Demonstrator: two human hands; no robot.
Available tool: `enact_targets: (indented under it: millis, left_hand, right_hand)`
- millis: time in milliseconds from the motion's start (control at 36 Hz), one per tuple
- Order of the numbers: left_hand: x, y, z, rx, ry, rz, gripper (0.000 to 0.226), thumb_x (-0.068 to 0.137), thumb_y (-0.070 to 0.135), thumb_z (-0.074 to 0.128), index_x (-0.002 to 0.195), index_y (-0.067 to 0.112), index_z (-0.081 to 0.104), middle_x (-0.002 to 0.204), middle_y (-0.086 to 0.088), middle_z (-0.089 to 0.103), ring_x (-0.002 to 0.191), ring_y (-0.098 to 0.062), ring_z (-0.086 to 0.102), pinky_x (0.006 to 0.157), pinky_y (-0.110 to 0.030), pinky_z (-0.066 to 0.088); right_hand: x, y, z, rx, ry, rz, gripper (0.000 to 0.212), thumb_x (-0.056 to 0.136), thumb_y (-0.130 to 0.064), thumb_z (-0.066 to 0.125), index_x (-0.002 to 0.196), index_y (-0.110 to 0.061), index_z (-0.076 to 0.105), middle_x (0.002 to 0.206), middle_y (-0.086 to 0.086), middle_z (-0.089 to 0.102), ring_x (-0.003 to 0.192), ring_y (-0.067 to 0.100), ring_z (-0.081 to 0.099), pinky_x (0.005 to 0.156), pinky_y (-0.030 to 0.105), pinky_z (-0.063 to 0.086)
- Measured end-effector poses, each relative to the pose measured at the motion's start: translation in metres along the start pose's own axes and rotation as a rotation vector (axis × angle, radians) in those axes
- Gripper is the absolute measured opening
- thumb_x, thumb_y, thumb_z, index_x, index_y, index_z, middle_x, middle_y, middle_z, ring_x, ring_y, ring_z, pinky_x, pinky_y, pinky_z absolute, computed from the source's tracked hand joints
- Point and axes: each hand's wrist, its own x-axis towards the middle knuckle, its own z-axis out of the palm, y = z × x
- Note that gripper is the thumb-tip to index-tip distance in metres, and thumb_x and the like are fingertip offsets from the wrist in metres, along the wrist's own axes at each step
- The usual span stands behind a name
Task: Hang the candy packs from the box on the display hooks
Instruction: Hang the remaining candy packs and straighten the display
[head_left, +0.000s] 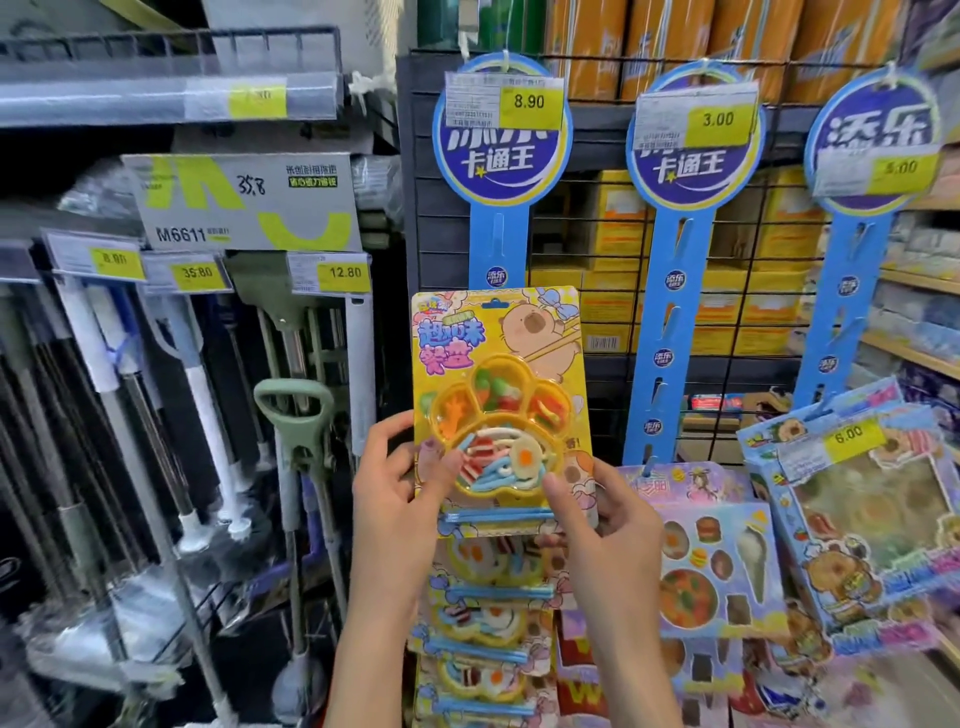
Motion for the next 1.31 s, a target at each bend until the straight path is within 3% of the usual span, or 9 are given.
enact_targets:
  millis: [250, 556, 667, 778, 861, 1000, 1111, 1222, 1306]
  left_hand:
    - [0.003, 0.005, -0.004, -0.015, -0.026, 0.007, 0.041, 0.084, 0.027, 0.072, 0.121, 0.031, 0.055, 0.106, 0.007, 0.076, 0.102, -0.013, 0.072, 0.095, -0.043, 0.054]
    - [-0.012, -0.021, -0.008, 0.037, 0.029, -0.097, 0.039, 0.085, 0.028, 0.073, 0.119, 0.037, 0.057, 0.098, 0.017, 0.075, 0.091, -0.006, 0.073, 0.086, -0.033, 0.056]
    - [-0.015, -0.035, -0.009, 0.124, 0.084, -0.118, 0.036, 0.085, 0.033, 0.074, 0.117, 0.044, 0.059, 0.105, 0.015, 0.072, 0.096, -0.004, 0.069, 0.086, -0.034, 0.056]
    - [-0.02, -0.041, -0.01, 0.15, 0.105, -0.158, 0.033, 0.085, 0.033, 0.075, 0.115, 0.043, 0.063, 0.115, 0.015, 0.065, 0.108, -0.006, 0.061, 0.084, -0.026, 0.05]
    - [-0.022, -0.047, -0.011, 0.159, 0.114, -0.175, 0.033, 0.086, 0.03, 0.075, 0.117, 0.036, 0.064, 0.118, 0.009, 0.063, 0.109, -0.006, 0.058, 0.079, -0.02, 0.047]
    - [-0.021, -0.056, -0.009, 0.154, 0.136, -0.194, 0.034, 0.087, 0.027, 0.073, 0.115, 0.04, 0.06, 0.121, 0.015, 0.057, 0.108, 0.002, 0.054, 0.094, -0.032, 0.048]
    - [-0.022, -0.062, -0.008, 0.176, 0.154, -0.178, 0.039, 0.09, 0.029, 0.069, 0.122, 0.044, 0.053, 0.123, 0.025, 0.05, 0.107, 0.008, 0.05, 0.098, -0.032, 0.044]
    - [-0.025, -0.069, -0.009, 0.21, 0.158, -0.18, 0.045, 0.09, 0.035, 0.068, 0.132, 0.041, 0.052, 0.13, 0.022, 0.051, 0.115, 0.002, 0.051, 0.101, -0.034, 0.045]
    - [-0.032, -0.071, -0.01, 0.177, 0.184, -0.19, 0.045, 0.091, 0.036, 0.068, 0.134, 0.036, 0.055, 0.133, 0.015, 0.055, 0.123, -0.008, 0.052, 0.105, -0.036, 0.044]
  right_hand:
    - [0.0, -0.008, 0.003, 0.009, 0.006, -0.043, 0.019, 0.088, -0.021, 0.074, 0.107, -0.023, 0.075, 0.096, -0.01, 0.077, 0.09, 0.001, 0.07, 0.058, 0.013, 0.053]
    - [-0.013, 0.027, 0.001, -0.066, 0.065, 0.119, 0.042, 0.083, -0.032, 0.078, 0.122, -0.024, 0.066, 0.123, 0.001, 0.067, 0.073, 0.013, 0.075, 0.061, 0.034, 0.062]
    - [-0.015, 0.032, 0.002, -0.097, 0.107, 0.098, 0.044, 0.083, -0.028, 0.079, 0.122, -0.024, 0.059, 0.091, 0.001, 0.073, 0.064, 0.014, 0.072, 0.056, 0.024, 0.058]
    - [-0.015, 0.044, -0.002, -0.135, 0.172, 0.147, 0.048, 0.081, -0.037, 0.077, 0.12, -0.049, 0.052, 0.084, 0.0, 0.071, 0.063, 0.02, 0.071, 0.069, 0.043, 0.062]
    - [-0.011, 0.049, -0.007, -0.224, 0.194, 0.152, 0.024, 0.081, -0.049, 0.073, 0.099, -0.052, 0.058, 0.078, 0.0, 0.069, 0.07, 0.023, 0.069, 0.072, 0.049, 0.06]
    - [-0.012, 0.041, -0.014, -0.426, 0.163, 0.114, 0.006, 0.086, -0.043, 0.072, 0.083, -0.039, 0.071, 0.084, -0.009, 0.066, 0.071, 0.007, 0.061, 0.066, 0.022, 0.045]
    - [-0.014, 0.047, -0.013, -0.552, 0.124, 0.087, 0.028, 0.085, -0.038, 0.074, 0.064, -0.049, 0.061, 0.076, -0.001, 0.064, 0.08, -0.001, 0.057, 0.065, 0.01, 0.043]
    - [-0.014, 0.053, -0.02, -0.552, 0.062, 0.105, 0.005, 0.088, -0.035, 0.072, 0.089, -0.04, 0.075, 0.091, 0.001, 0.069, 0.066, 0.008, 0.055, 0.062, 0.009, 0.043]
    - [-0.02, 0.059, -0.023, -0.494, 0.041, 0.144, 0.029, 0.09, -0.035, 0.069, 0.119, -0.034, 0.066, 0.089, -0.006, 0.067, 0.07, 0.01, 0.057, 0.056, 0.014, 0.045]
